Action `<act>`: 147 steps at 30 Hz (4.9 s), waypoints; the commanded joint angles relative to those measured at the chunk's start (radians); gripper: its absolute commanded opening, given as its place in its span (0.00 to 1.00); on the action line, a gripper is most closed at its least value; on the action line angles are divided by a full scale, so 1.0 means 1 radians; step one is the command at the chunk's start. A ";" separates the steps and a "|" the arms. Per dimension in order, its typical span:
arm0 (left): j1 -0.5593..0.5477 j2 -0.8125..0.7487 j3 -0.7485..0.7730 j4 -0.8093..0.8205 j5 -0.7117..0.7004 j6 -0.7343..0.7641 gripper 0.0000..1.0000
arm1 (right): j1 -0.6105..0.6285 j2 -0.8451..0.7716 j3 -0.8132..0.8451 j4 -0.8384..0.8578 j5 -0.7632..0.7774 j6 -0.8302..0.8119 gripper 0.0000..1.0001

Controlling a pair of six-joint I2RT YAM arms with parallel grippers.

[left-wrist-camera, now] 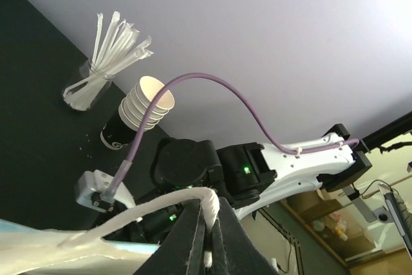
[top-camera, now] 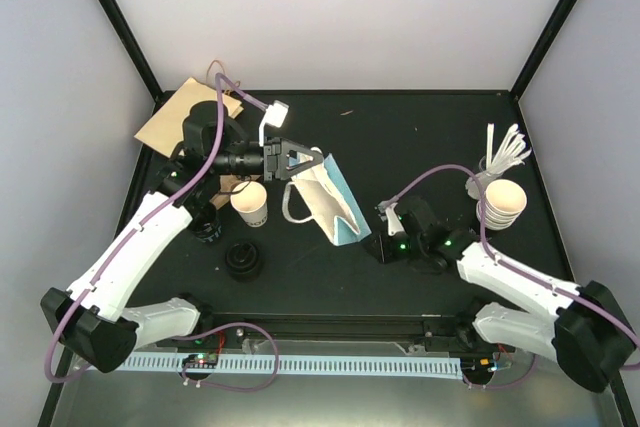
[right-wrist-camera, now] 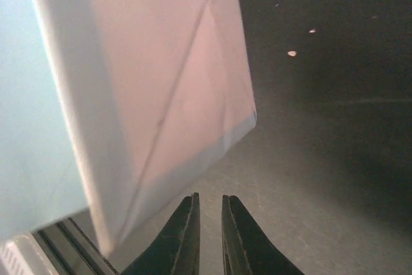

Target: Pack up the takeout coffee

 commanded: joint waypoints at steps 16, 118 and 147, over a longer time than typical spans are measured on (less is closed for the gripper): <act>0.132 -0.083 -0.076 -0.351 -0.100 0.221 0.02 | 0.004 -0.349 -0.110 -0.085 0.342 0.187 0.03; 0.108 -0.168 -0.016 -0.689 -0.090 0.437 0.01 | 0.116 0.248 0.430 -0.240 0.247 -0.127 0.01; 0.281 -0.145 -0.092 -0.721 -0.321 0.386 0.02 | -0.516 -0.158 0.073 -0.167 -0.127 -0.076 0.01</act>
